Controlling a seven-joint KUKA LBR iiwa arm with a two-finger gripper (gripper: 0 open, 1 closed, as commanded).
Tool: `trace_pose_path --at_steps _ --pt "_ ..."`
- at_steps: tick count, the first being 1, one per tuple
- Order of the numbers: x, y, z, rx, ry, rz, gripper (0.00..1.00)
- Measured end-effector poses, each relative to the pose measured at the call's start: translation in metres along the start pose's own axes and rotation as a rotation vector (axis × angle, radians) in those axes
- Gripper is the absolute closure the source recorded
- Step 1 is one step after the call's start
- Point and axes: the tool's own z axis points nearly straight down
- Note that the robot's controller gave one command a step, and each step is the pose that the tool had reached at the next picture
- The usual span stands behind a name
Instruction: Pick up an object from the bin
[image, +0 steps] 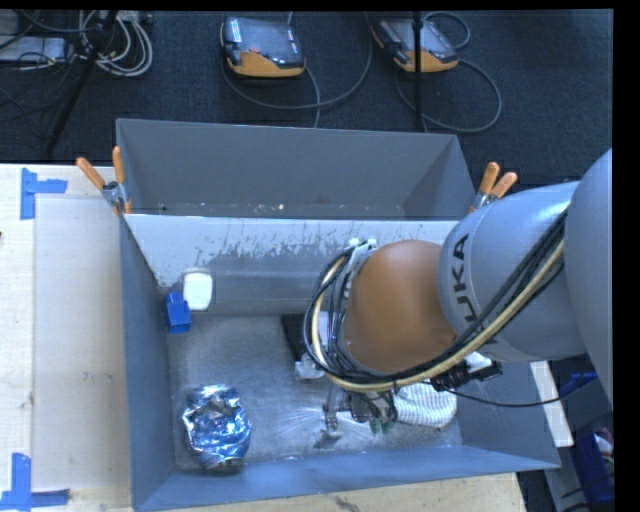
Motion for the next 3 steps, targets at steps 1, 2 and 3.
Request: trace_pose_path --at_steps 1,2,3 --pt "-0.0570 -0.0431 0.0358 0.000 -0.002 -0.094 1.00" --pt "-0.0568 -0.0427 0.0358 0.000 -0.002 -0.094 0.00" --pt "-0.0568 -0.0427 0.0358 0.000 -0.002 -0.093 0.00"
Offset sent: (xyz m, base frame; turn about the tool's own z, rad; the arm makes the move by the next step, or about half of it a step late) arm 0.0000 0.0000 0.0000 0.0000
